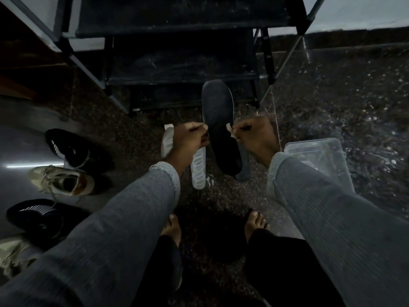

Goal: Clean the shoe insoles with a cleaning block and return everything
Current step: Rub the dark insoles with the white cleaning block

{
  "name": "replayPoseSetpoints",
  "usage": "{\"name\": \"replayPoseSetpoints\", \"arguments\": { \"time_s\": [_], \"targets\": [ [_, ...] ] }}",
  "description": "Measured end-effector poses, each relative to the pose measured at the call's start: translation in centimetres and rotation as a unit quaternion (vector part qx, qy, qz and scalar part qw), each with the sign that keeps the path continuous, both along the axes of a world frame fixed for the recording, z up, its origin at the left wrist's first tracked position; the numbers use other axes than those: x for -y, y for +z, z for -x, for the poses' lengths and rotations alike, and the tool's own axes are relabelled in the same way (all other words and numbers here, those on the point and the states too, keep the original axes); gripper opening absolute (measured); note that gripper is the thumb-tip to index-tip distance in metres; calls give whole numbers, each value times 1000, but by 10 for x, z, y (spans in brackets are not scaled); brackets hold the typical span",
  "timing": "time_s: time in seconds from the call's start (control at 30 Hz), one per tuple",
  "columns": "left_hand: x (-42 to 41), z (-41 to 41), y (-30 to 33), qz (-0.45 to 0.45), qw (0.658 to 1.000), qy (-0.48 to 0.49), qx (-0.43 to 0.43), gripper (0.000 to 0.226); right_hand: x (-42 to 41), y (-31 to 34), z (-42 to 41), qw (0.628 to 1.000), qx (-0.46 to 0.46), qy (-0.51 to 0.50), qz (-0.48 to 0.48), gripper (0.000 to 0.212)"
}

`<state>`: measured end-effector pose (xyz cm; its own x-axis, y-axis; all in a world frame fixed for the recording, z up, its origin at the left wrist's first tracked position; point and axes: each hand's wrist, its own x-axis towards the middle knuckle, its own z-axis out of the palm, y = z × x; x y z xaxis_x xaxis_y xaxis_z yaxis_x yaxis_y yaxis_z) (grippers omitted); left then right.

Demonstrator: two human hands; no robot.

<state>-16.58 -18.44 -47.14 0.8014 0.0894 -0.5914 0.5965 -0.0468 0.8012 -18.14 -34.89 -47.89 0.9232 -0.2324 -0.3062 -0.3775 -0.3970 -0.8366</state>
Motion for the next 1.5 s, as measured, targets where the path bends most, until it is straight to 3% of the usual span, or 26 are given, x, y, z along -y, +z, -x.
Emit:
{"name": "replayPoseSetpoints", "arguments": {
  "time_s": [0.27, 0.5, 0.67, 0.8, 0.93, 1.0, 1.13, 1.3, 1.5],
  "targets": [
    [8, 5, -101, -30, 997, -32, -63, 14, 3, -96, 0, 995, -86, 10, 54, 12],
    [3, 0, -164, -3, 997, -31, -72, 12, 1, -153, 3, 995, -99, -6, 21, 30],
    [5, -8, -190, -39, 996, -47, -68, 6, -2, -192, 2, 995, -94, -34, 8, 46],
    [7, -11, -212, -63, 993, -55, -77, 8, -2, -203, -4, 995, -93, -27, 29, 43],
    [7, -12, -223, -50, 993, -66, -85, 19, -2, -213, -4, 990, -126, 11, 58, 26],
    [7, -11, -231, -49, 992, -71, -91, 10, -4, -221, 0, 990, -127, -4, 59, 31],
    [9, -8, -243, -54, 991, -68, -102, 2, -2, -221, 3, 988, -141, -5, 65, 18],
    [9, -9, -253, -70, 991, -67, -96, 24, -3, -234, 0, 987, -146, -21, 59, 17],
    [7, -13, -259, -87, 990, -64, -91, 29, -4, -243, -6, 988, -138, -19, 61, 17]
  ]
}}
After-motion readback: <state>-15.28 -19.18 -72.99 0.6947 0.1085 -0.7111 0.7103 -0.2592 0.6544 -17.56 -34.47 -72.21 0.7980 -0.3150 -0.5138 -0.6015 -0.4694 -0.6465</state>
